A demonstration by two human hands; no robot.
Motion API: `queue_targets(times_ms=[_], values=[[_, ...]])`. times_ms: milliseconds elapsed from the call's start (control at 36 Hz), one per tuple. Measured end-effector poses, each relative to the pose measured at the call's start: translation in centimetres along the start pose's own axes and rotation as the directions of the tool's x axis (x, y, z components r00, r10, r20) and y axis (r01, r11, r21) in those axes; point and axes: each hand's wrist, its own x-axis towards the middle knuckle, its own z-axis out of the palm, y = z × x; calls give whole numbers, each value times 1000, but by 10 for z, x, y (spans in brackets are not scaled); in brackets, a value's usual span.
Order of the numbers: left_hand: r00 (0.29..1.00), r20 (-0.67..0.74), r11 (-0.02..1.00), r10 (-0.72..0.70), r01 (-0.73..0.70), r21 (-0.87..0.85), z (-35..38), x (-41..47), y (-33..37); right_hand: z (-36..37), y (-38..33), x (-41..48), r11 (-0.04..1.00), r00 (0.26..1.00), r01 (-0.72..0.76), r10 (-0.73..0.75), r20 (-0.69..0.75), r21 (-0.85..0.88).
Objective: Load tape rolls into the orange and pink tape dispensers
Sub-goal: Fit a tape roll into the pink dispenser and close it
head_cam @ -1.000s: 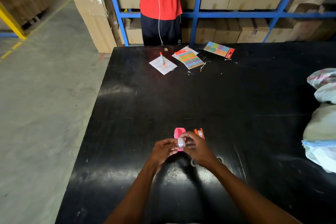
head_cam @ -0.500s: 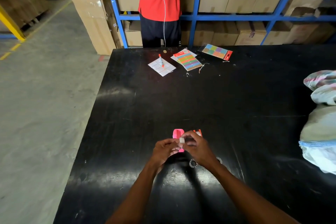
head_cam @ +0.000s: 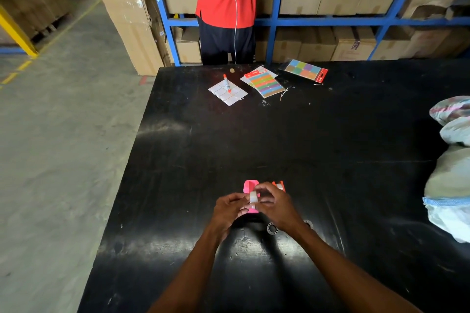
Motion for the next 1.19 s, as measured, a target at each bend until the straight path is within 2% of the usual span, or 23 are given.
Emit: queue_targets(times_ms=[278,500,694,806,917,1056,1111,1194], values=[[1000,7,999,-1,2,-35,-2,4,-6,1,5,2,999,1000,-27,27,6,-22],[998,26,999,-50,50,22,-8,7,-16,3,17,3,996,994,-70,74,75,-54],[997,28,996,-65,63,55,-8,18,-13,2,21,11,994,995,-61,67,74,-87],[997,33,993,-73,70,96,-9,30,-10,-1,22,22,987,997,-29,40,66,-159],[998,-46,986,-48,54,160,-11,45,-11,-4,31,40,966,998,-18,31,47,-260],[993,-120,956,12,23,293,-16,67,-19,-3,37,60,864,999,19,1,40,-503],[994,-103,912,47,0,410,-18,75,-23,-2,38,66,811,999,34,-12,41,-584],[995,-49,869,86,-51,492,-20,84,-25,1,40,73,756,999,41,-13,48,-653]])
